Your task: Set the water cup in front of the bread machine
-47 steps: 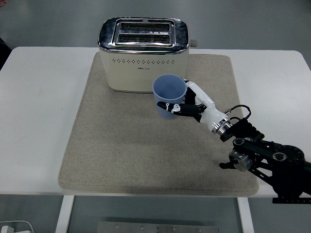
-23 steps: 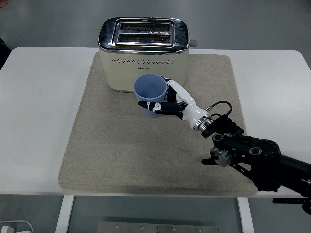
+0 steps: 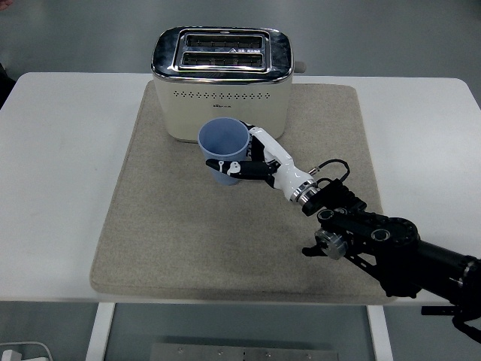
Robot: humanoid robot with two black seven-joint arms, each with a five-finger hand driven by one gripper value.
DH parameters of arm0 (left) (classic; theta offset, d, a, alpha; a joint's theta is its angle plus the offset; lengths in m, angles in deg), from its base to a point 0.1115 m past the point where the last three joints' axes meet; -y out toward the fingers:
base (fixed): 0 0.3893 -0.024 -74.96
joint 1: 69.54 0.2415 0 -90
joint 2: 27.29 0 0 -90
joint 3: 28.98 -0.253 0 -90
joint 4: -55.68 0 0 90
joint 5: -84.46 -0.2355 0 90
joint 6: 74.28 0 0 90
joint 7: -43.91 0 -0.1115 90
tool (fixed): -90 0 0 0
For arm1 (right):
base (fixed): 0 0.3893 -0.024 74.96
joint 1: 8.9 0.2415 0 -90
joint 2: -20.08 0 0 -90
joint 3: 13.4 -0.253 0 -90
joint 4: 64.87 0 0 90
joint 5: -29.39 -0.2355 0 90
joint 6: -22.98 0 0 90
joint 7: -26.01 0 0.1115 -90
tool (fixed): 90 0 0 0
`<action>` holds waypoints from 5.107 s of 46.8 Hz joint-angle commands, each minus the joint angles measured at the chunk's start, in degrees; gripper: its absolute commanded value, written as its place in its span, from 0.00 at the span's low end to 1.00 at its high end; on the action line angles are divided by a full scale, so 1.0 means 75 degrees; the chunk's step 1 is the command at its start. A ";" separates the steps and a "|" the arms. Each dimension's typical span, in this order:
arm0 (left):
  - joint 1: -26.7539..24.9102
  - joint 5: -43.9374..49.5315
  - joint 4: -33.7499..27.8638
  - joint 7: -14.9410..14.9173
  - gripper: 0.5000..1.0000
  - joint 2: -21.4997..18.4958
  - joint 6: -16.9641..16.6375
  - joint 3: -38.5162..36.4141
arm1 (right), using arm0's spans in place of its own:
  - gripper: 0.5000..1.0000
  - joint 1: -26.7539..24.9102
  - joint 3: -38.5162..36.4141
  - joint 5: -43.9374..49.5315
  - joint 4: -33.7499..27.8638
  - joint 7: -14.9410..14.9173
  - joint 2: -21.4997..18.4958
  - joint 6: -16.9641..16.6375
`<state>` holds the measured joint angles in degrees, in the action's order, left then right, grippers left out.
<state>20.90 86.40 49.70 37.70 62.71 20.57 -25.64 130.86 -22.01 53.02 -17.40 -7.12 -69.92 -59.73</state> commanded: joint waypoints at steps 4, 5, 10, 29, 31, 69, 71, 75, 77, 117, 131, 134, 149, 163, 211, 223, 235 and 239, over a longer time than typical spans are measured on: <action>-0.0011 0.0000 0.0000 -0.0003 1.00 0.0000 -0.0002 0.0000 | 0.43 -0.0002 -0.0001 0.0001 -0.0118 0.0000 0.0000 -0.0010; -0.0011 0.0000 0.0000 0.0009 1.00 0.0000 -0.0002 0.0000 | 0.43 -0.0002 -0.0001 0.0001 -0.0118 0.0000 0.0000 0.0001; -0.0011 0.0000 0.0000 -0.0003 1.00 0.0000 -0.0002 0.0000 | 0.43 -0.0002 -0.0001 0.0001 -0.0177 0.0000 0.0000 0.0001; 0.0000 0.0000 0.0000 -0.0003 1.00 0.0000 -0.0002 0.0000 | 0.49 -0.0084 -0.0024 0.0001 -0.0306 -0.0011 0.0000 0.0013; -0.0011 0.0000 0.0000 -0.0003 1.00 0.0000 -0.0002 0.0000 | 0.52 -0.0084 -0.0024 0.0001 -0.0306 -0.0011 0.0000 0.0013; 0.0000 0.0000 0.0000 0.0009 1.00 0.0000 -0.0002 0.0000 | 0.84 -0.0131 -0.0036 -0.0011 -0.0282 0.0012 0.0000 0.0130; 0.0000 0.0000 0.0000 -0.0003 1.00 0.0000 -0.0002 0.0000 | 0.84 -0.0131 -0.0036 -0.0011 -0.0282 0.0024 0.0000 0.0130; 0.0000 0.0000 0.0000 -0.0003 1.00 0.0000 -0.0002 0.0000 | 0.84 -0.0119 -0.0024 -0.0011 -0.0282 0.0012 0.0000 0.0130; 0.0000 0.0000 0.0012 -0.0003 1.00 0.0000 -0.0002 0.0000 | 0.84 -0.0107 -0.0013 -0.0011 -0.0282 0.0012 0.0000 0.0130; 0.0000 0.0000 0.0000 -0.0003 1.00 0.0000 -0.0002 0.0000 | 0.84 -0.0166 0.0105 -0.0011 -0.0271 0.0024 0.0000 0.0095; -0.0011 0.0000 0.0000 0.0009 1.00 0.0000 -0.0002 0.0000 | 0.84 -0.0166 0.0233 -0.0022 -0.0271 0.0024 0.0187 0.0072; 0.0000 0.0000 0.0012 -0.0003 1.00 0.0000 -0.0002 0.0000 | 0.84 -0.0166 0.0245 -0.0022 -0.0271 0.0024 0.0234 0.0072; 0.0000 0.0000 0.0012 -0.0003 1.00 0.0000 -0.0002 0.0000 | 0.84 -0.0166 0.0280 -0.0034 -0.0271 0.0024 0.0539 0.0060; 0.0000 0.0000 0.0000 -0.0003 1.00 0.0000 -0.0002 0.0000 | 0.84 -0.0213 0.0280 -0.0058 -0.0153 0.0024 0.0961 0.0048; 0.0000 0.0000 0.0012 0.0009 1.00 0.0000 -0.0002 0.0000 | 0.84 -0.0400 0.0163 -0.0151 0.1042 0.0024 0.2941 0.0036; 0.0000 0.0000 0.0000 -0.0003 1.00 0.0000 -0.0002 0.0000 | 0.84 -0.0354 0.0140 -0.0303 0.1206 0.0036 0.3457 0.0013; 0.0000 0.0000 0.0000 -0.0003 1.00 0.0000 -0.0002 0.0000 | 0.84 -0.0108 0.0116 -0.0959 0.1194 0.0468 0.3551 -0.0257; 0.0000 0.0000 0.0000 0.0009 1.00 0.0000 -0.0002 0.0000 | 0.84 0.0009 0.0128 -0.1217 0.1194 0.0750 0.3551 -0.0257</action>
<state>20.89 86.40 49.73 37.69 62.71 20.56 -25.64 130.30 -21.17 45.32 -8.42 -2.97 -43.28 -61.67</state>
